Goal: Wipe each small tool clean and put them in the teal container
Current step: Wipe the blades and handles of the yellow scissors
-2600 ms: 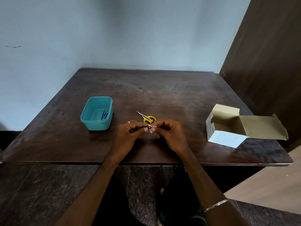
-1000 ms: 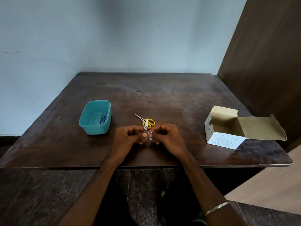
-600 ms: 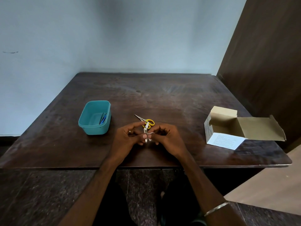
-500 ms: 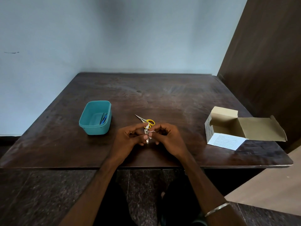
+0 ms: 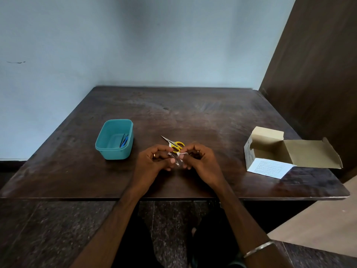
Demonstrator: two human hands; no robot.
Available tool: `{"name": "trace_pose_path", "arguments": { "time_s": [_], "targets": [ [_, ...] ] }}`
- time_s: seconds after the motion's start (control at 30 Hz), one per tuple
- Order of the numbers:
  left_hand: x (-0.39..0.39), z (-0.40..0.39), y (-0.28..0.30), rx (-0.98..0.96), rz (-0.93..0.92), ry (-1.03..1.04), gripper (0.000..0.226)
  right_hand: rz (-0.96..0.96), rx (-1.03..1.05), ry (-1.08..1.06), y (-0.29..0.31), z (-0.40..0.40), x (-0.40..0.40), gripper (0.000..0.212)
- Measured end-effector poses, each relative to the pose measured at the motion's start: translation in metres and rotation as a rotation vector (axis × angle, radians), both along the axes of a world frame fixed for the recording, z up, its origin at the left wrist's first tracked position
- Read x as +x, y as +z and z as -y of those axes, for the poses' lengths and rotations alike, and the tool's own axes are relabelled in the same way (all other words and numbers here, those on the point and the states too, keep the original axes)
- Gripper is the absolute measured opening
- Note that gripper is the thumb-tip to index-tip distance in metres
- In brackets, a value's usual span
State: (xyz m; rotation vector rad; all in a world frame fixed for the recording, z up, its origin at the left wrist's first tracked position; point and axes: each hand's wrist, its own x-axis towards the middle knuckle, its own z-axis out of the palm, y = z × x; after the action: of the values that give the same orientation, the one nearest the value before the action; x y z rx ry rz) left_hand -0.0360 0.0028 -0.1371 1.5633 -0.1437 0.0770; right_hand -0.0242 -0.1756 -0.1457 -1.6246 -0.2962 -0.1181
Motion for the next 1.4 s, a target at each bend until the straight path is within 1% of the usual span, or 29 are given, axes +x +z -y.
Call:
{"name": "trace_pose_path", "arguments": {
  "time_s": [0.2,0.33,0.43,0.5,0.6,0.67,0.77,0.87,0.97,1.1,1.2,1.4],
  "targets": [
    [0.002,0.000,-0.002,-0.027,0.008,0.051,0.026,-0.013,-0.015,0.034,-0.001,0.002,0.000,0.005],
    [0.000,0.000,0.000,-0.035,0.005,0.033,0.024,0.003,-0.047,0.067,-0.003,0.002,0.001,0.007],
    [0.000,0.001,0.000,-0.064,-0.021,0.037,0.014,0.013,-0.010,0.043,-0.005,0.000,0.003,0.006],
    [0.001,0.001,0.000,-0.093,-0.047,0.064,0.010,0.032,0.008,0.038,-0.006,-0.001,0.003,0.012],
    [0.000,0.001,0.002,-0.109,-0.078,0.098,0.011,0.046,-0.041,0.037,-0.007,-0.002,0.004,0.023],
    [0.000,0.000,0.003,-0.141,-0.098,0.117,0.013,0.060,-0.081,0.017,-0.008,-0.002,0.004,0.025],
    [0.001,-0.001,0.005,-0.212,-0.128,0.146,0.023,0.117,-0.157,-0.032,-0.009,0.000,0.005,0.028],
    [0.002,-0.001,0.007,-0.232,-0.161,0.148,0.027,0.173,-0.224,-0.078,-0.013,0.000,0.005,0.032],
    [0.002,0.002,0.009,-0.186,-0.190,0.123,0.019,0.272,-0.301,-0.133,-0.017,0.001,0.009,0.026],
    [0.000,0.002,0.010,-0.164,-0.199,0.084,0.012,0.346,-0.318,-0.142,-0.013,0.002,0.010,0.023],
    [-0.001,-0.001,0.010,-0.121,-0.200,0.036,0.014,0.334,-0.241,-0.144,-0.011,0.002,0.009,0.022],
    [-0.002,-0.003,0.013,0.075,-0.238,-0.091,0.015,0.262,-0.058,-0.120,-0.013,0.003,0.010,0.023]
  ]
}}
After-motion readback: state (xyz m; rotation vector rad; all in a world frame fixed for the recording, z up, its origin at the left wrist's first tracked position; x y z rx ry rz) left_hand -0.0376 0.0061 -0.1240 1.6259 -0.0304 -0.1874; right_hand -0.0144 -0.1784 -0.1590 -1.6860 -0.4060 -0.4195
